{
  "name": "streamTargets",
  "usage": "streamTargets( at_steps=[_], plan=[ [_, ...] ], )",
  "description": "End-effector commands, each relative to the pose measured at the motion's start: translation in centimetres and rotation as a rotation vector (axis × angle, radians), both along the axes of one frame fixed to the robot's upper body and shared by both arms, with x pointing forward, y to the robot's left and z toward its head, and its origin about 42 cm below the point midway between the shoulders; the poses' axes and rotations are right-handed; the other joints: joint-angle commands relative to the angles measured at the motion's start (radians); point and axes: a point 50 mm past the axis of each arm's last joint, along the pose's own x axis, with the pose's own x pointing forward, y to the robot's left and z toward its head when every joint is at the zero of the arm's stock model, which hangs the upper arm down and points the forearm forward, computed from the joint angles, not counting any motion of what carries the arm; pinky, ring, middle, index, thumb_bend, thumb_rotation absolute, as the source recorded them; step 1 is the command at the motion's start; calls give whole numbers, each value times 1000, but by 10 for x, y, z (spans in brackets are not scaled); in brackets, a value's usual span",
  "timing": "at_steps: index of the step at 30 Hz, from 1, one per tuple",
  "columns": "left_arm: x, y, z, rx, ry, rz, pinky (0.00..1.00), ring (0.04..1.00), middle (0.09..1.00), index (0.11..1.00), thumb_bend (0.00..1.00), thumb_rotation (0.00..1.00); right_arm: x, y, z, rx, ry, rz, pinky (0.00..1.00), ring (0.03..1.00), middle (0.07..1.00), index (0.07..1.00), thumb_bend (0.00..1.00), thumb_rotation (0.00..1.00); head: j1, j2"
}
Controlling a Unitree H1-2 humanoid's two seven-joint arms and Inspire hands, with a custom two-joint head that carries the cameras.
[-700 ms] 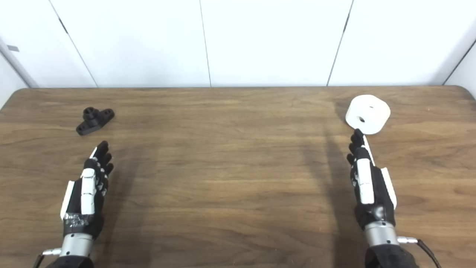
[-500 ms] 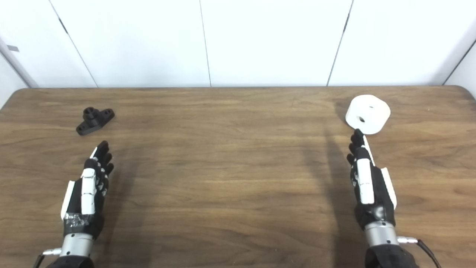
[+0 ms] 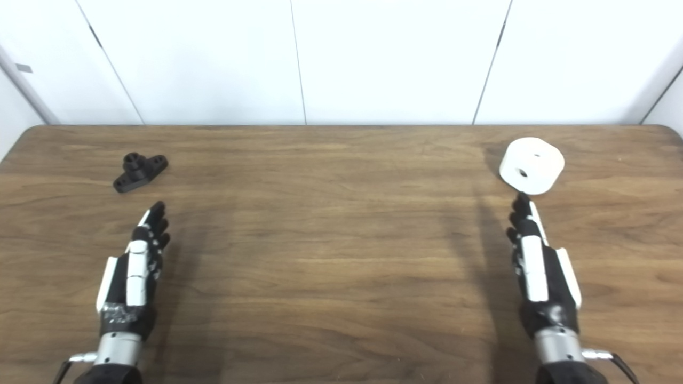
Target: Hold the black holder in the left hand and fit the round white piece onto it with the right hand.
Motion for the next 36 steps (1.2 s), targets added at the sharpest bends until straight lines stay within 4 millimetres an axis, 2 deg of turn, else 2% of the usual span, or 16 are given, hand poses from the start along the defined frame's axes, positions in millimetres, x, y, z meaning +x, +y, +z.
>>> streamTargets(
  at_steps=[1,7,16,27,30,32,34,36],
  plan=[
    [-14,-6,-3,9,-28,10,1000,992,984,966,452,1000,0,-8,8,-19,-64,15,1000,1000,1000,1000,564,1000,25,-25],
    [-17,-17,-10,1,-20,12,1000,1000,983,966,462,976,-2,-14,3,-13,-42,28,1000,1000,1000,1000,597,1000,77,-87],
    [-19,-24,-18,10,-22,15,1000,998,979,960,411,955,0,-15,-5,-10,-55,62,1000,1000,1000,1000,584,1000,116,-142],
    [-17,-28,-24,17,-4,15,1000,996,970,949,510,875,4,-21,-15,19,-84,35,1000,980,971,956,577,1000,139,-153],
    [-16,-29,-22,9,4,22,1000,1000,979,949,574,812,4,-22,-16,18,-84,37,987,973,965,949,590,998,139,-150],
    [-16,-28,-18,6,7,33,1000,1000,979,933,627,649,4,-23,-17,20,-81,34,982,967,962,946,606,988,141,-147],
    [-15,-28,-12,13,5,49,1000,1000,987,925,677,543,5,-23,-17,19,-83,32,978,964,960,943,612,982,141,-145],
    [-13,-26,-6,50,6,64,1000,1000,988,921,731,486,5,-23,-17,17,-84,29,967,962,958,939,613,979,141,-145]
  ],
)
